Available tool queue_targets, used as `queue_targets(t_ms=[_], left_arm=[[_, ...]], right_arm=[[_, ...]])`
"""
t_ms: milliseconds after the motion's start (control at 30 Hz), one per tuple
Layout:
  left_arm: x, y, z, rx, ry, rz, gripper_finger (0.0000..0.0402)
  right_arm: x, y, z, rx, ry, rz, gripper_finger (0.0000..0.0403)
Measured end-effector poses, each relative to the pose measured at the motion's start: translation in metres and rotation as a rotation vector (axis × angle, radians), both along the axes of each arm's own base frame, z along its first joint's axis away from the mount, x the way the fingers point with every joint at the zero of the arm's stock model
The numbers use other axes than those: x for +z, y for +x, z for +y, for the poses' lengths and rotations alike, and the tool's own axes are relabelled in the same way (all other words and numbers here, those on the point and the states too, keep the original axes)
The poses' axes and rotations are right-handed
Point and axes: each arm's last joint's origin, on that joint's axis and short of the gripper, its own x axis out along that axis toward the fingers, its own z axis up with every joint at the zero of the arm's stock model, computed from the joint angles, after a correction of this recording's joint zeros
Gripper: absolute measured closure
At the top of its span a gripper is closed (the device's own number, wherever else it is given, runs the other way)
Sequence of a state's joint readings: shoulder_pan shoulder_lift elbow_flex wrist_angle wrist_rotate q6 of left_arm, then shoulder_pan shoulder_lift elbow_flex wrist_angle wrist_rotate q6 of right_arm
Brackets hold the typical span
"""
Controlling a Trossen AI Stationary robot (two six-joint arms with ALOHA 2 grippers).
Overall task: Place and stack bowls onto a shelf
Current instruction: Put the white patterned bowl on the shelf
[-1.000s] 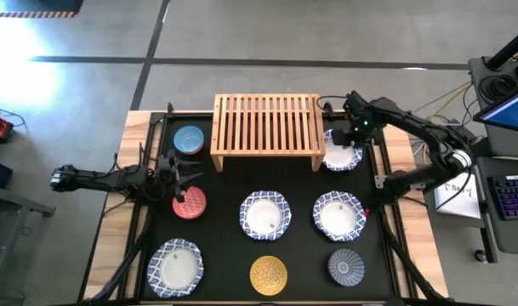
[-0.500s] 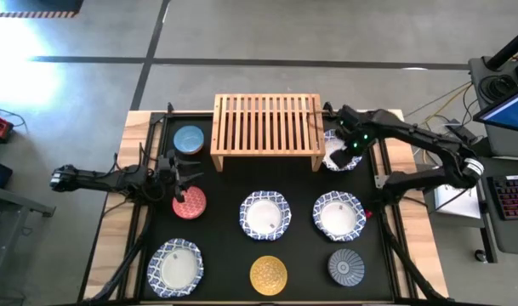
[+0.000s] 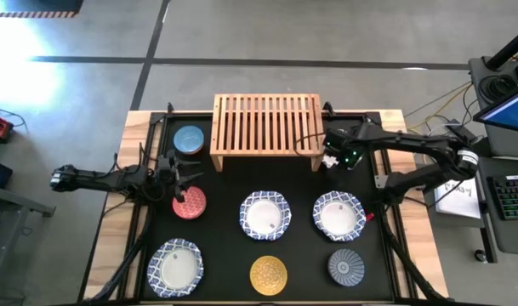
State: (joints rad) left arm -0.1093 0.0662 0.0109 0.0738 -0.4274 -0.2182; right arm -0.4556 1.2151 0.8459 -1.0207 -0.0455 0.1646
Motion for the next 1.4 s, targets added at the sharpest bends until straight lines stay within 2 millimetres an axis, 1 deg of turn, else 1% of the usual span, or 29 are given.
queue_targets(t_ms=[200, 433, 567, 767, 867, 1000, 1167, 1300, 1400], left_arm=[[0.0, 0.0, 0.0, 0.0, 0.0, 0.0, 0.0208], [0.0, 0.0, 0.0, 0.0, 0.0, 0.0, 0.0208], [0.0, 0.0, 0.0, 0.0, 0.0, 0.0, 0.0208], [0.0, 0.0, 0.0, -0.001, 0.0, 0.0, 0.0208], [0.0, 0.0, 0.0, -0.001, 0.0, 0.0, 0.0208], [0.0, 0.0, 0.0, 0.0, 0.0, 0.0, 0.0208], [0.0, 0.0, 0.0, 0.0, 0.0, 0.0, 0.0208], [0.0, 0.0, 0.0, 0.0, 0.0, 0.0, 0.0208], [0.0, 0.0, 0.0, 0.0, 0.0, 0.0, 0.0208]], right_arm=[[-0.009, 0.012, -0.002, 0.042, -0.026, 0.003, 0.0229], [-0.016, 0.015, -0.004, 0.031, -0.009, 0.03, 0.0229], [-0.016, 0.015, -0.003, 0.011, 0.02, 0.016, 0.0229], [-0.009, 0.012, -0.001, -0.016, 0.034, -0.028, 0.0229], [-0.004, 0.009, 0.0, -0.033, 0.006, -0.04, 0.0229], [0.003, 0.003, 0.001, -0.136, -0.053, -0.039, 0.023], [0.008, -0.004, 0.004, -0.164, -0.058, -0.024, 0.0245], [0.006, -0.004, 0.005, -0.161, -0.003, -0.026, 0.025], [-0.003, -0.005, 0.007, -0.154, 0.061, -0.002, 0.0234]])
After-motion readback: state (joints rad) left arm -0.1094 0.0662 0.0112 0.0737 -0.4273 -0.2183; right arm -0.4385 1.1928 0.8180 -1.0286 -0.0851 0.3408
